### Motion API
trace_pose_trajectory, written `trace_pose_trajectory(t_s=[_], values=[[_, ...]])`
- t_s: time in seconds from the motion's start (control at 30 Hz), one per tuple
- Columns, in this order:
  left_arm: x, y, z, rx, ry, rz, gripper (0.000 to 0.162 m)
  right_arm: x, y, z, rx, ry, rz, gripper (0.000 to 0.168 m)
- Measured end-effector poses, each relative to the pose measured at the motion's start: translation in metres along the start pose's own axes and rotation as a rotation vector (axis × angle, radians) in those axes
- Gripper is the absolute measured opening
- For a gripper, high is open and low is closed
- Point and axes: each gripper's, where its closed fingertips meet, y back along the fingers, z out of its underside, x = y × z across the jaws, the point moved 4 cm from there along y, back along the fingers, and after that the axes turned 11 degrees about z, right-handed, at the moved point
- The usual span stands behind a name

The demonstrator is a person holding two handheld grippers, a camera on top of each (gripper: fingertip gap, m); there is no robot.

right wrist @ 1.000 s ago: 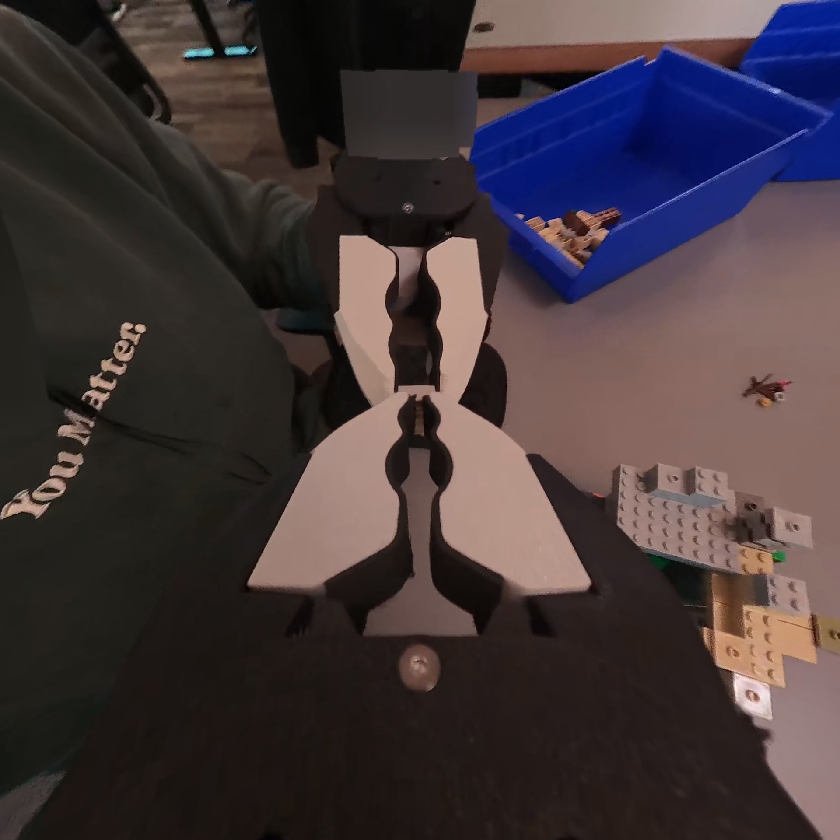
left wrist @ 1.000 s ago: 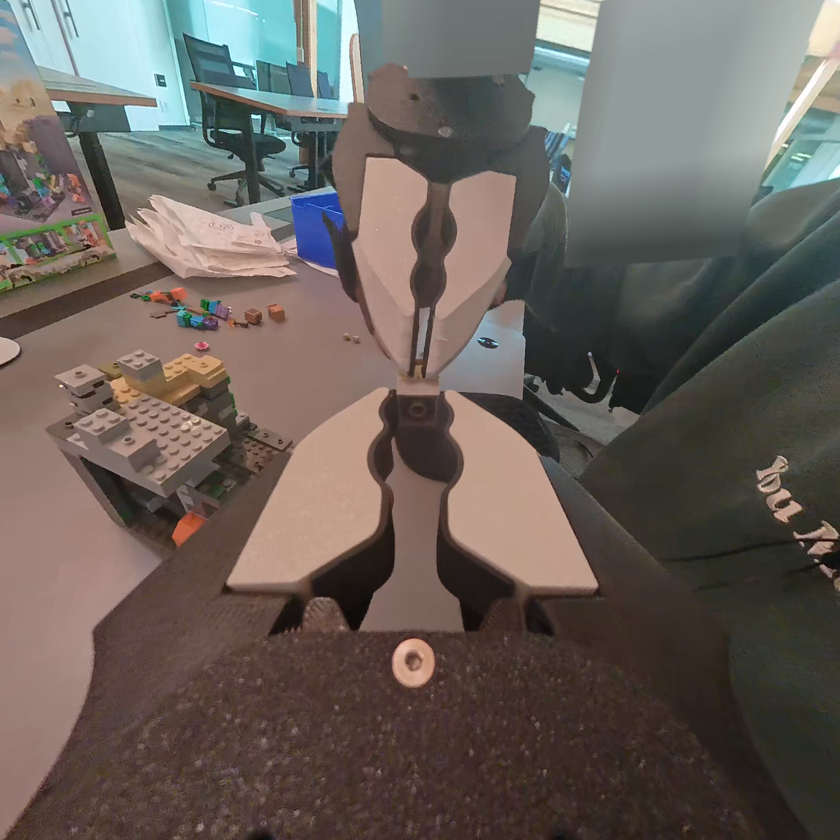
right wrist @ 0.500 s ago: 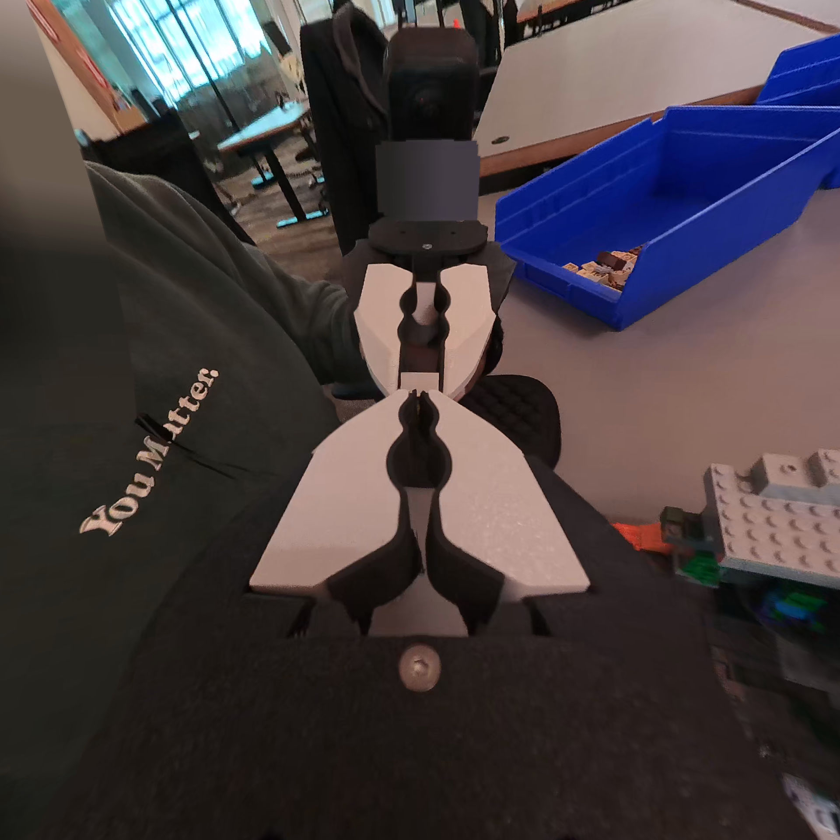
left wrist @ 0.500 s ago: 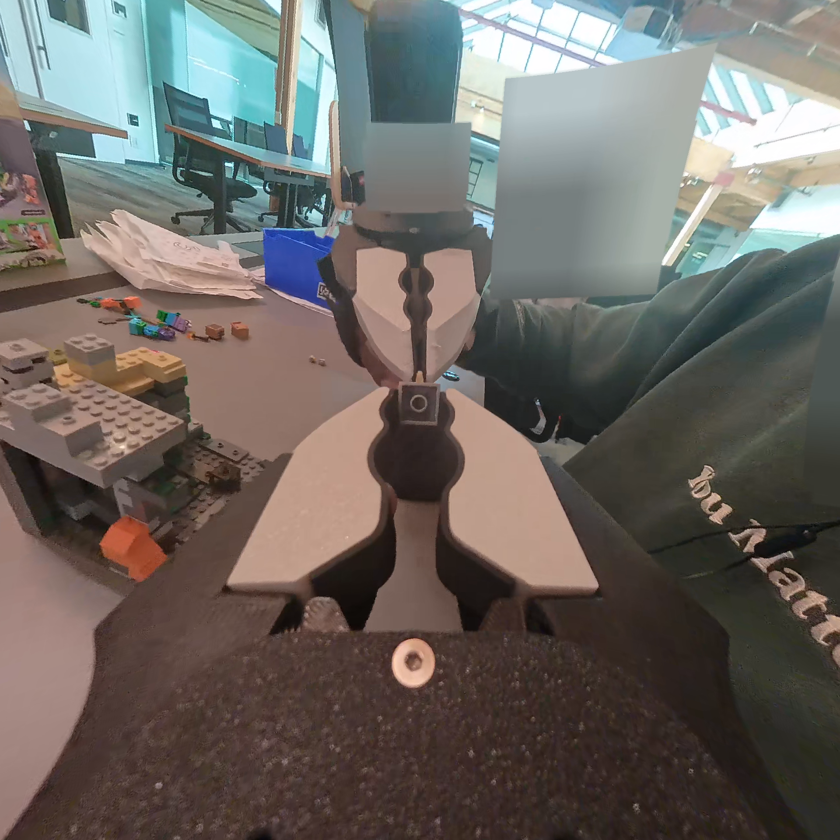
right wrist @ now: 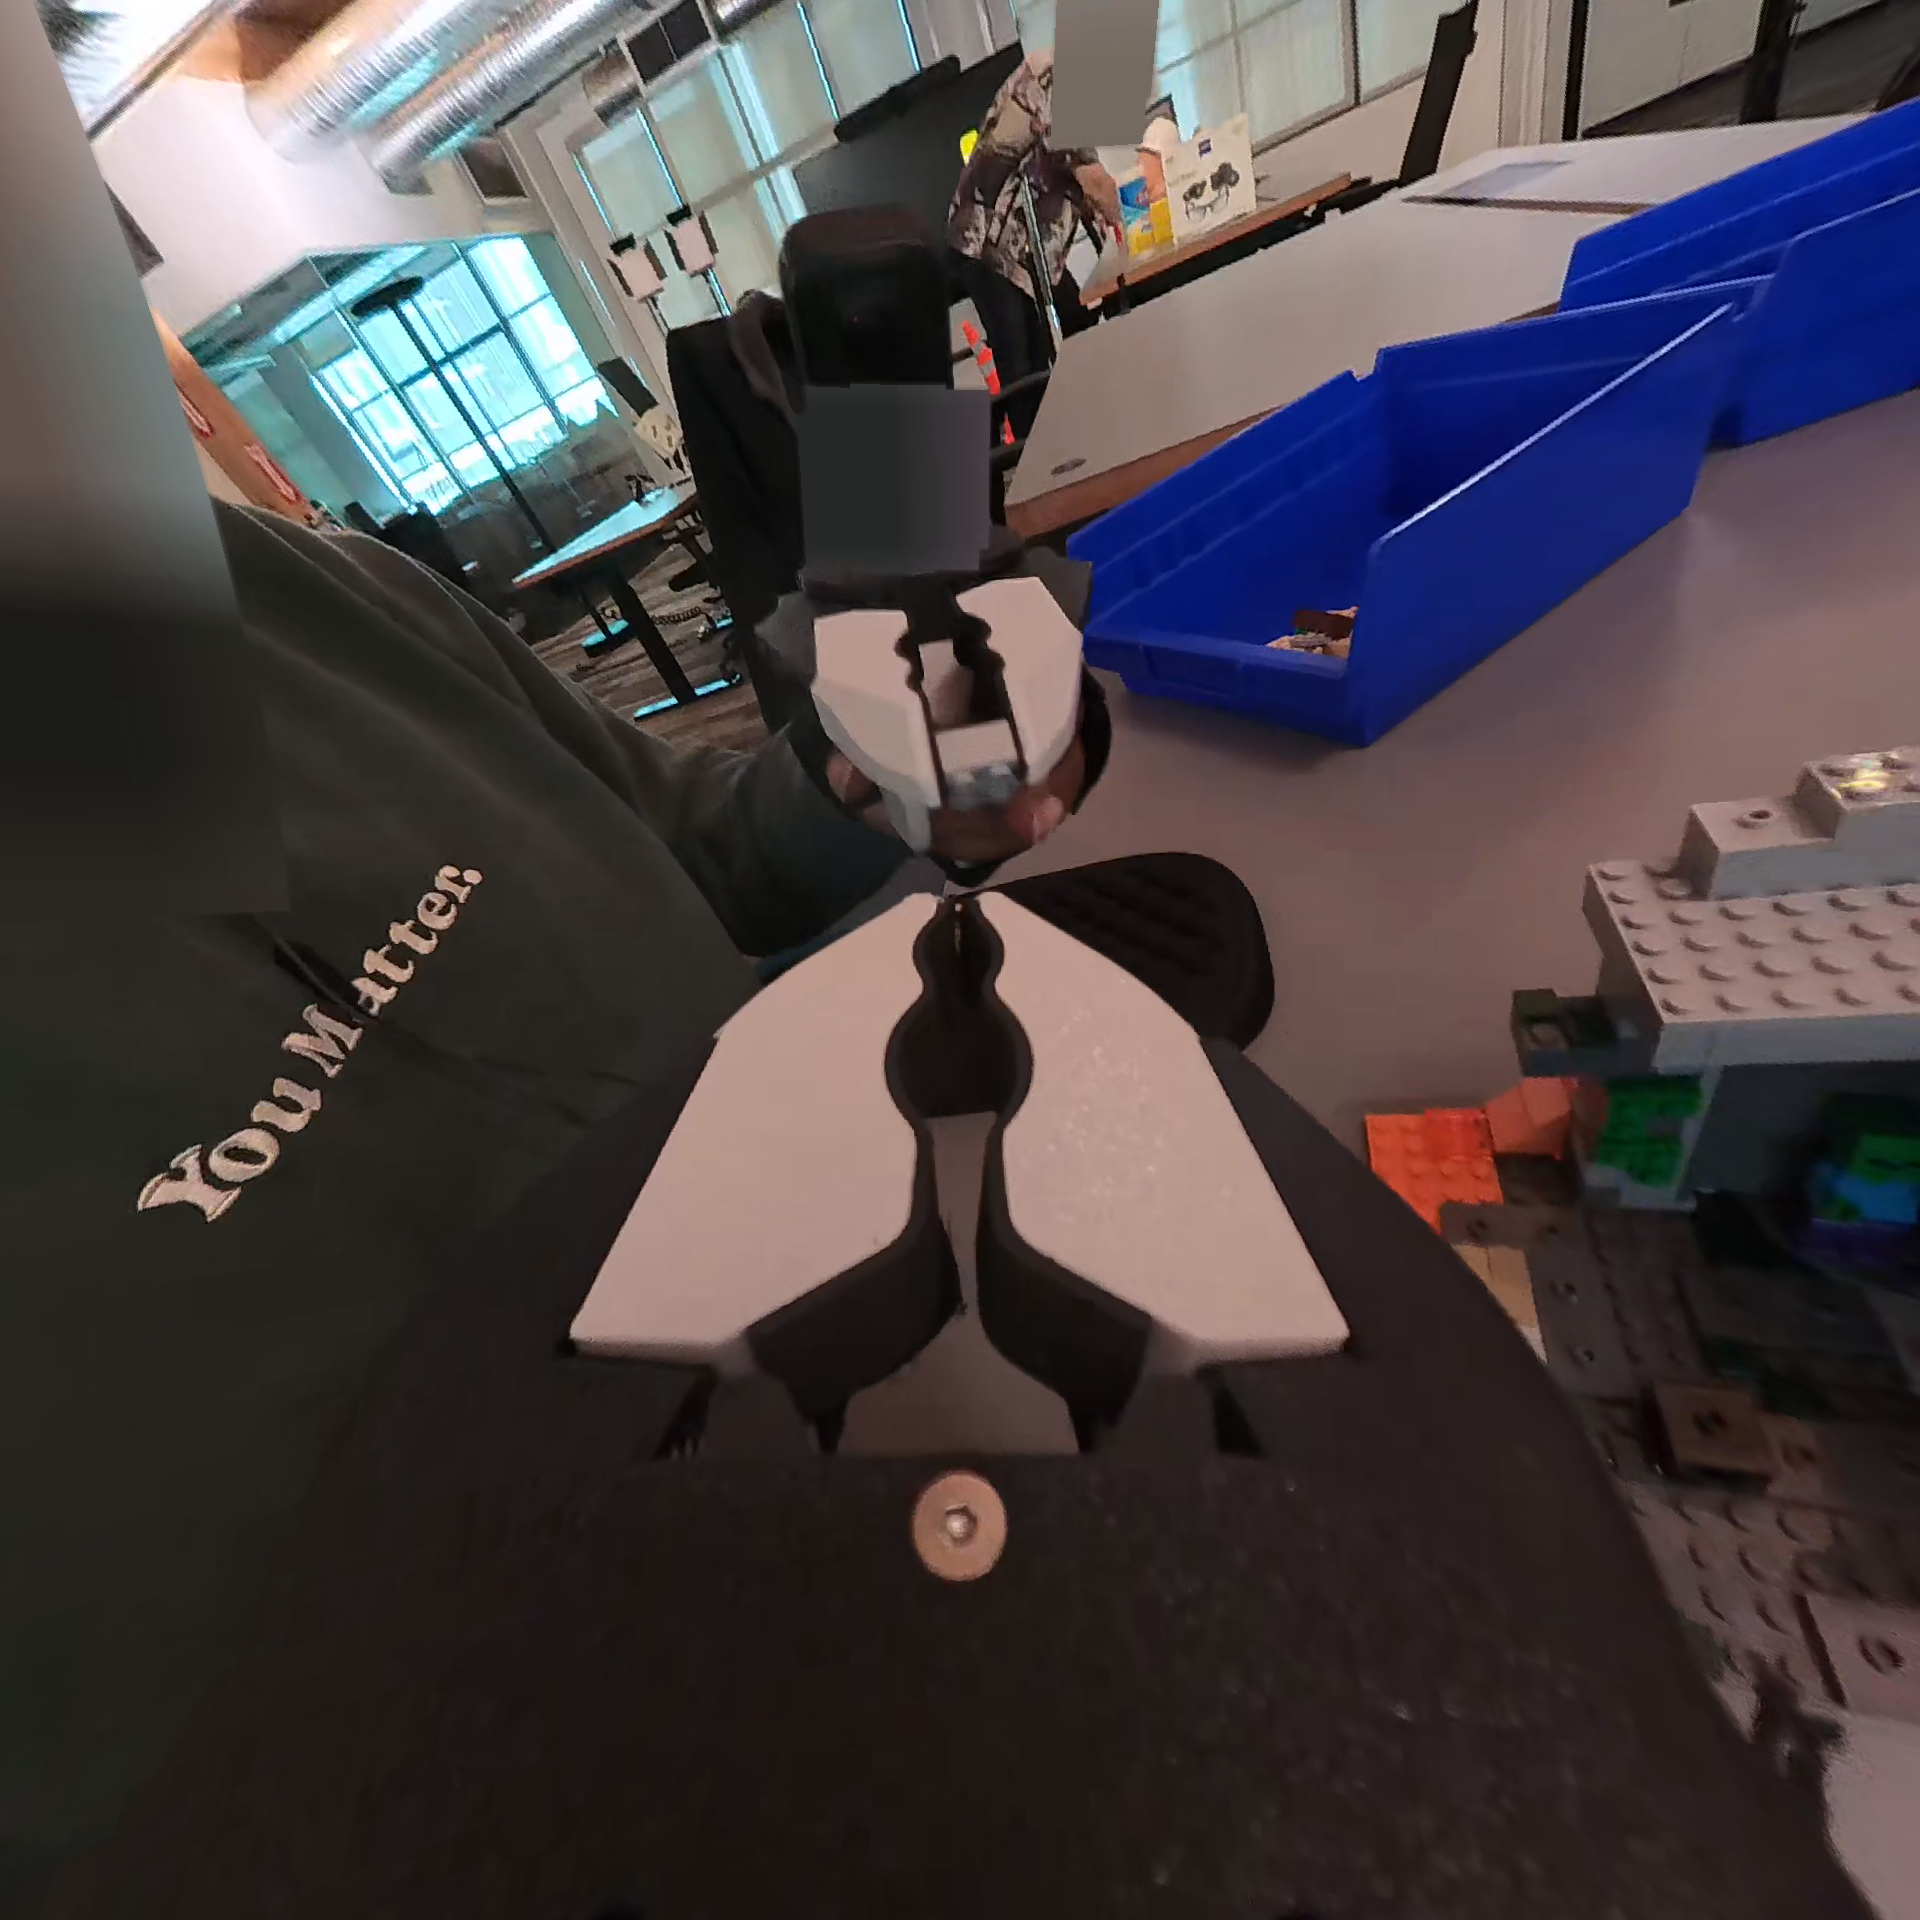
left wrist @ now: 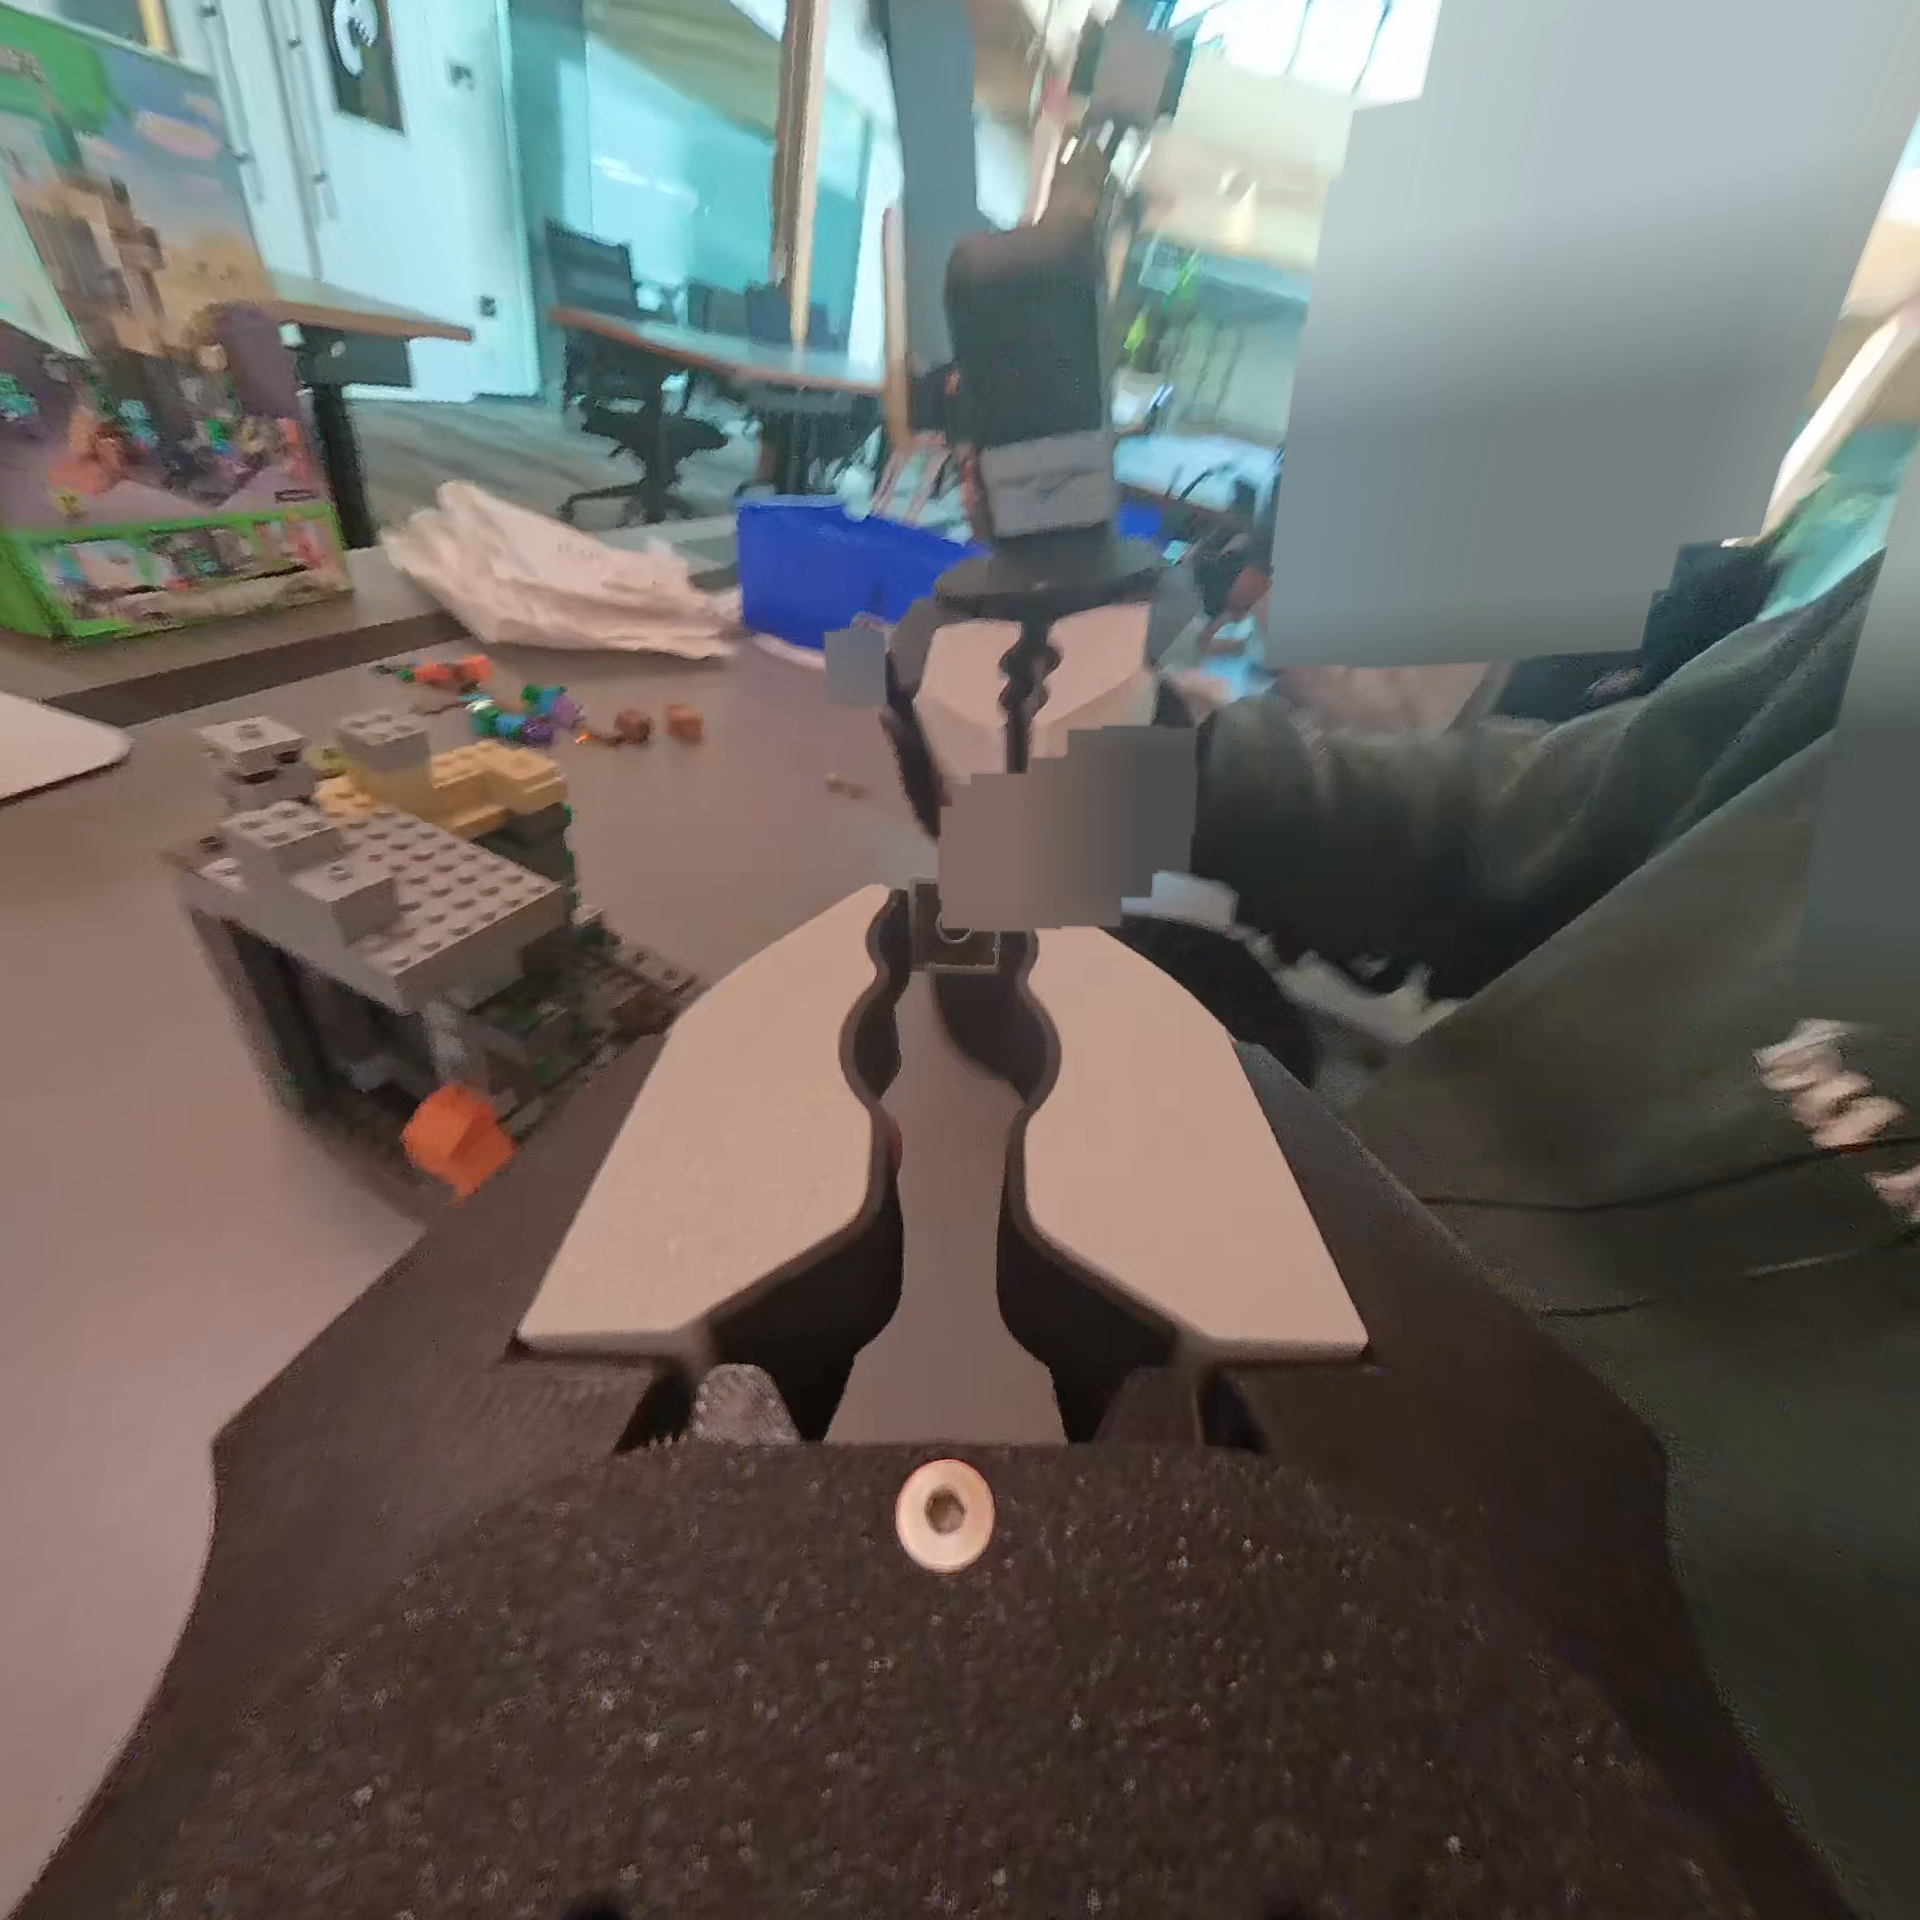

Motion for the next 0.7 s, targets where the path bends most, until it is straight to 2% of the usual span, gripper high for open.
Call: trace_pose_trajectory(t_s=[0.23, 0.5, 0.63, 0.7], values=[[-0.014, -0.015, 0.033, -0.270, -0.154, -0.164, 0.016, -0.002, -0.004, 0.000, 0.070, -0.054, -0.009, 0.001], [-0.026, -0.023, 0.054, -0.393, -0.219, -0.233, 0.017, 0.008, -0.005, 0.009, 0.080, -0.141, 0.028, 0.002], [-0.023, -0.028, 0.054, -0.380, -0.235, -0.214, 0.041, 0.013, -0.005, 0.013, 0.081, -0.175, 0.043, 0.002], [-0.018, -0.029, 0.047, -0.334, -0.269, -0.202, 0.040, 0.014, -0.005, 0.014, 0.086, -0.199, 0.045, 0.001]])
